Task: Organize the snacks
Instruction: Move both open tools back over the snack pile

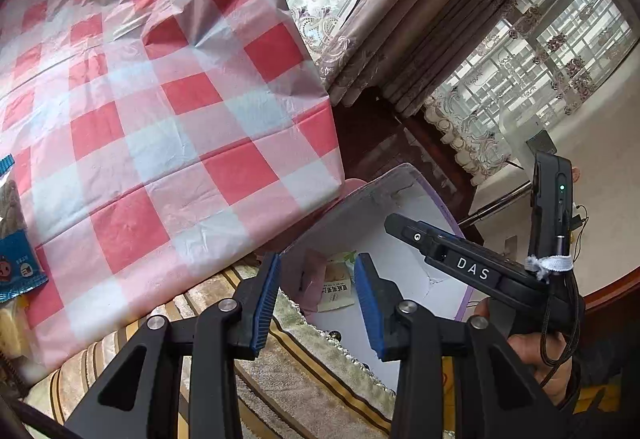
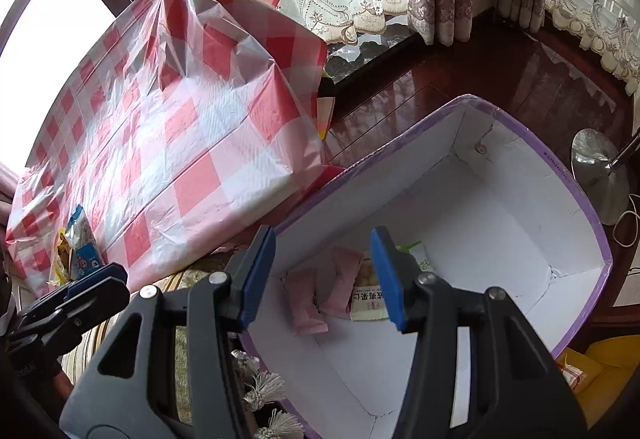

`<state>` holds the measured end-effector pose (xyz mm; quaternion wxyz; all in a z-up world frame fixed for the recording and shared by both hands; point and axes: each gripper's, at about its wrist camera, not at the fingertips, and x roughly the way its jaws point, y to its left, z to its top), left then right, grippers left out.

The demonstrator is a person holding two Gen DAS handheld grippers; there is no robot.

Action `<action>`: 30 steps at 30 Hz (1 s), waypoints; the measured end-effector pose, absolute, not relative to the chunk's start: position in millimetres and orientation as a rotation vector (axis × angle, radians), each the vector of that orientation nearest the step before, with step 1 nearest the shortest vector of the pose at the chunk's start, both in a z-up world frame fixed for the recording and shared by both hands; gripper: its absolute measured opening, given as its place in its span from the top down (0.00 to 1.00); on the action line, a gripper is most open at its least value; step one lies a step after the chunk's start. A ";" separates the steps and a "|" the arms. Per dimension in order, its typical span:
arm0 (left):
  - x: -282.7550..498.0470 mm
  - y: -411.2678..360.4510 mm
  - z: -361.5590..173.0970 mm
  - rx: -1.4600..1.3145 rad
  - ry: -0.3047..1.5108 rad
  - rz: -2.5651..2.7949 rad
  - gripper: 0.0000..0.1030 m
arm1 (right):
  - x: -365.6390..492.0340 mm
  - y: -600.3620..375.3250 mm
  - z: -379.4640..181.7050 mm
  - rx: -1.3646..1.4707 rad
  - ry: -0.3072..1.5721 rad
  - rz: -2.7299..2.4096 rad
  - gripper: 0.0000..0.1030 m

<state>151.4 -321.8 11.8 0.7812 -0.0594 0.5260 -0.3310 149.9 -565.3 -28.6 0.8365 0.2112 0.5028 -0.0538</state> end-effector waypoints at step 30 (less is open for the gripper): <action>150.9 -82.2 26.4 -0.359 0.939 -0.294 0.60 | 201.5 -378.6 -5.9 0.284 1.099 0.193 0.28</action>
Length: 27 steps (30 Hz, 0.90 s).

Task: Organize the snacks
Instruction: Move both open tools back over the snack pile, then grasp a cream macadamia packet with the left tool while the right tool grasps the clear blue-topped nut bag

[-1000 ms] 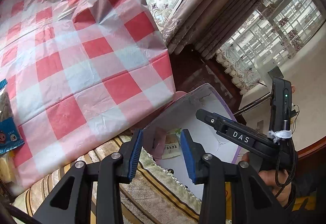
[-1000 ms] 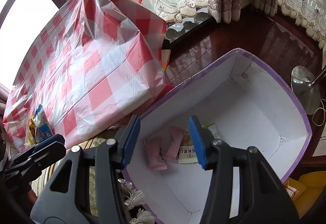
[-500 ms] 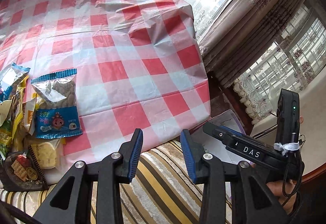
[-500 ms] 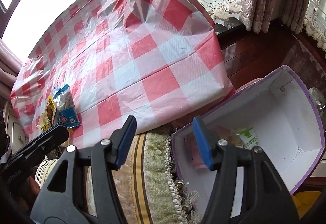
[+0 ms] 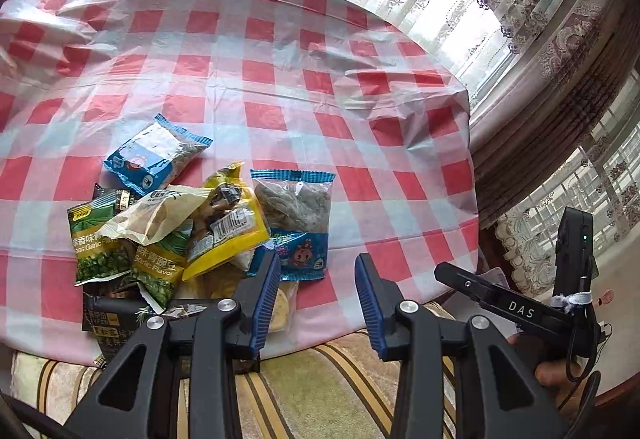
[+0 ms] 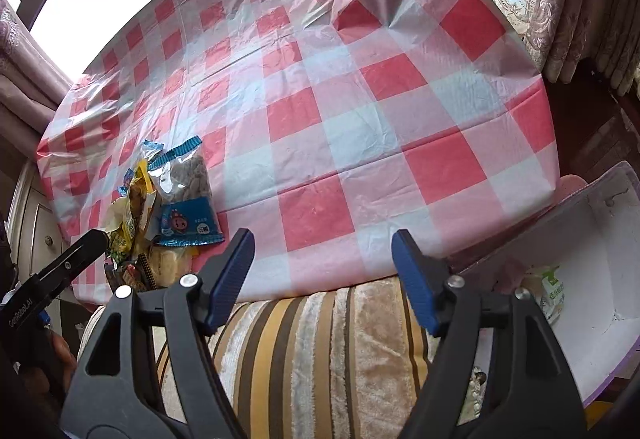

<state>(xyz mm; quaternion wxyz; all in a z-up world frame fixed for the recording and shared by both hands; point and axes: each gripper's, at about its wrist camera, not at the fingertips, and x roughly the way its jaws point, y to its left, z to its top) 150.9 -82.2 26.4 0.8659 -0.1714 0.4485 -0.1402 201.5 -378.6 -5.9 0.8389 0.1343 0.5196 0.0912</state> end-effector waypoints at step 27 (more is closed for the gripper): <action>219.9 -1.1 -27.0 -0.296 1.082 -0.334 0.41 | 257.1 -251.7 -30.7 0.140 1.167 0.368 0.18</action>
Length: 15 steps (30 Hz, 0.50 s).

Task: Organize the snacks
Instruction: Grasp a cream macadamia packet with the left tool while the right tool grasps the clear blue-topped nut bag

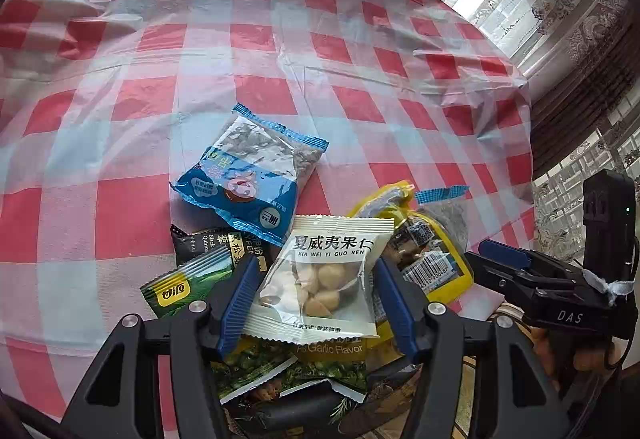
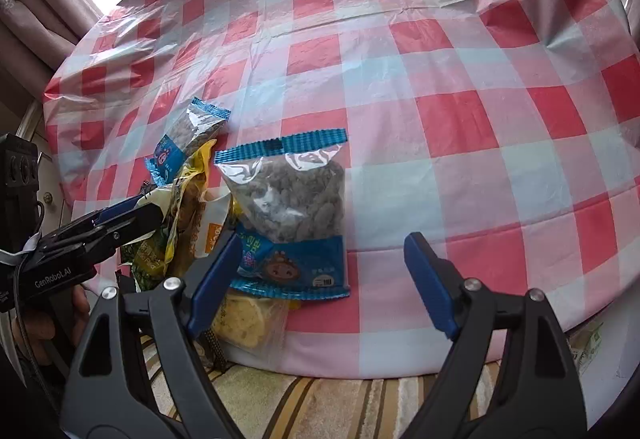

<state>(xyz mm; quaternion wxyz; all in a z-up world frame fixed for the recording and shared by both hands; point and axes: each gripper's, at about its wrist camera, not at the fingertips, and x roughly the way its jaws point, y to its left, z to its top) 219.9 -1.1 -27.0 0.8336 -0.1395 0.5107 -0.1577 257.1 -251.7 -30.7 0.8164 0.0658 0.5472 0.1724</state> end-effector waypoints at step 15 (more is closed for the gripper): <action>223.2 -5.9 -37.1 -0.322 1.094 -0.405 0.50 | 277.3 -225.3 -51.7 0.102 1.220 0.395 0.27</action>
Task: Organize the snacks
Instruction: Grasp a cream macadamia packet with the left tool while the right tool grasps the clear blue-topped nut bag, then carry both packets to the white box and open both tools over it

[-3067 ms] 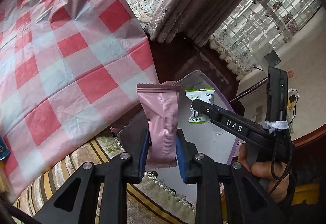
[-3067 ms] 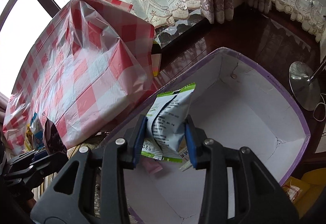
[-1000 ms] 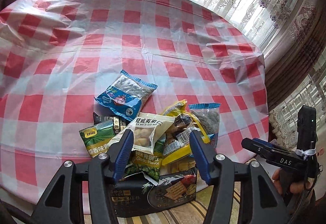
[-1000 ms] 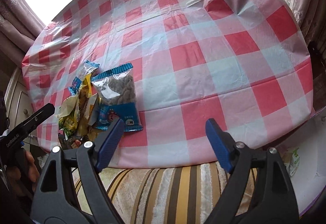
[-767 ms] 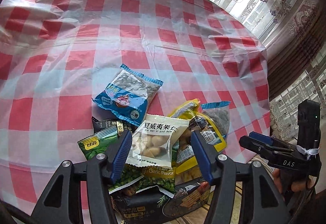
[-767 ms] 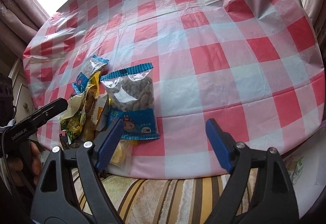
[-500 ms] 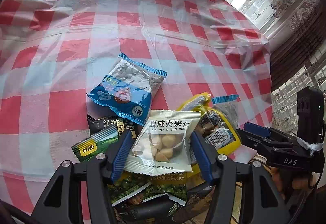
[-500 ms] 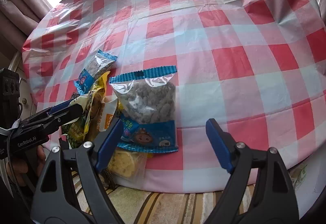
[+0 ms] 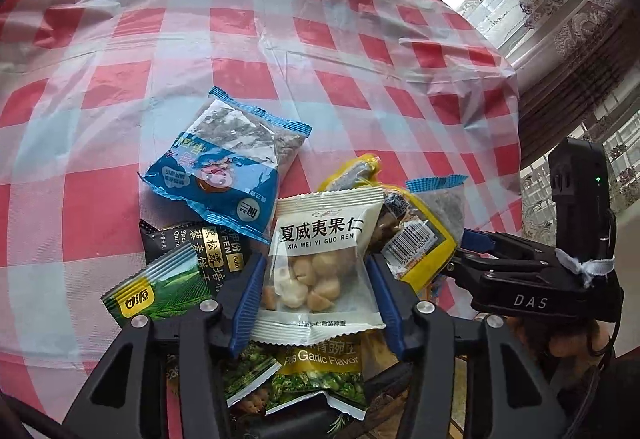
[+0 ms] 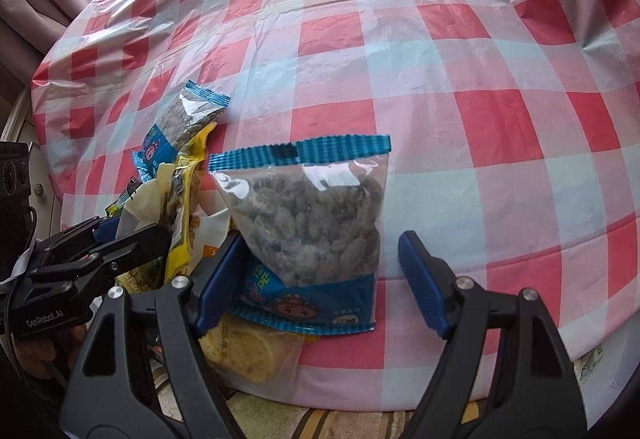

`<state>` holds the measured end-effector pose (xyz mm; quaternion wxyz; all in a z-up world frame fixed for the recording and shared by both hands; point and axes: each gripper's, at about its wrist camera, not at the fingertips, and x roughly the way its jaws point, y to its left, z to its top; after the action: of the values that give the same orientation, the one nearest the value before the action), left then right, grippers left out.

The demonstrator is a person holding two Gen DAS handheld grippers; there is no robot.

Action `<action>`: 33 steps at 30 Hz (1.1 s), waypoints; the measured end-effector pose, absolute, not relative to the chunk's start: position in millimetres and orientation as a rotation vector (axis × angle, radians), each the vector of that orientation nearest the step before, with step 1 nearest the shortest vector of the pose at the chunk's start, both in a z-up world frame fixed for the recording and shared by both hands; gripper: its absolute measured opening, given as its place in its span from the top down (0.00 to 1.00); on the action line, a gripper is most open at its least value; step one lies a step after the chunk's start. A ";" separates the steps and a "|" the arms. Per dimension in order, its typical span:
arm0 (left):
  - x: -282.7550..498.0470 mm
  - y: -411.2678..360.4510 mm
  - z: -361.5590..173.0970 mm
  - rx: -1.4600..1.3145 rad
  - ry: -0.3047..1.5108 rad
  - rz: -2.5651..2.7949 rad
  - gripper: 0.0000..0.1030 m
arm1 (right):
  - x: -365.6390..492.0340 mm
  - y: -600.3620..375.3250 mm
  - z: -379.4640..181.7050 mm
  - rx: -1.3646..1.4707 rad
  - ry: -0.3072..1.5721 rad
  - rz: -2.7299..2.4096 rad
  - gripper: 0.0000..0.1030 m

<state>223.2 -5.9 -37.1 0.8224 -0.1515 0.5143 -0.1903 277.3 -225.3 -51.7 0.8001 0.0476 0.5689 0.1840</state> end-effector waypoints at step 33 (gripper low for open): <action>191.7 -38.1 5.1 -0.246 0.974 -0.361 0.65 | 244.7 -263.7 -18.3 0.160 1.090 0.390 0.57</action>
<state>191.7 -38.1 5.1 0.8609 -0.1173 0.4643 -0.1718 244.7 -263.7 -18.3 0.8341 0.0757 0.5146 0.1839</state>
